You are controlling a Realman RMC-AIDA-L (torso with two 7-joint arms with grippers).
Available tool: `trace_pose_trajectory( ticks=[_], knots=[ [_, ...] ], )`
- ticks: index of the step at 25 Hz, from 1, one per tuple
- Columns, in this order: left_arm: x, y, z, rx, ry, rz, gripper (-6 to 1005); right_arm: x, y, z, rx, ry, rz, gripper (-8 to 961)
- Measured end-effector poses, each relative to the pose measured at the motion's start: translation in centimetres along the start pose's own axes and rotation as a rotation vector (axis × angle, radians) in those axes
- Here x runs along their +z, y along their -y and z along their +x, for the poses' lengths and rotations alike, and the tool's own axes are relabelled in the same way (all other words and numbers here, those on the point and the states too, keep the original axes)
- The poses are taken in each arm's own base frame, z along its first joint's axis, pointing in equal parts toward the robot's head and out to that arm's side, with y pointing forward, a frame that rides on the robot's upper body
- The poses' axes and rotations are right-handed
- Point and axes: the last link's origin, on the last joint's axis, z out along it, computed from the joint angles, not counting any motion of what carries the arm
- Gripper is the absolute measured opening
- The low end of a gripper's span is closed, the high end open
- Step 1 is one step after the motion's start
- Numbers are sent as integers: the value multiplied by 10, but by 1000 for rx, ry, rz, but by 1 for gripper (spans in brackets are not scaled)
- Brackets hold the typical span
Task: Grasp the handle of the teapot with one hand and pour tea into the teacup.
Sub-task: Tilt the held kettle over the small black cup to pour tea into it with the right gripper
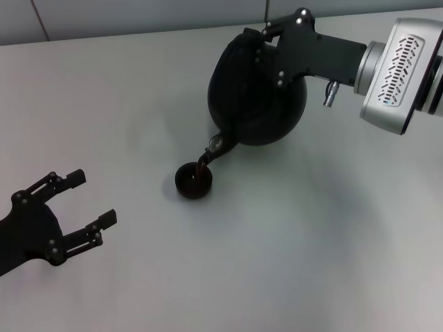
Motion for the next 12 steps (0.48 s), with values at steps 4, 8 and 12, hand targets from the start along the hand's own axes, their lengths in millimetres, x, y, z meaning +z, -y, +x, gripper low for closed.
trace_pose_trajectory(
  ticks=[4, 8, 12],
  knots=[
    [0, 0, 0, -1, 0, 0, 844, 1, 0, 0, -10, 1, -1, 65],
    [0, 0, 0, -1, 0, 0, 844, 2, -1, -2, -22, 6, -14, 65],
    [1, 0, 0, 0, 0, -1, 844, 3, -1, -3, -28, 7, -20, 65]
  ],
)
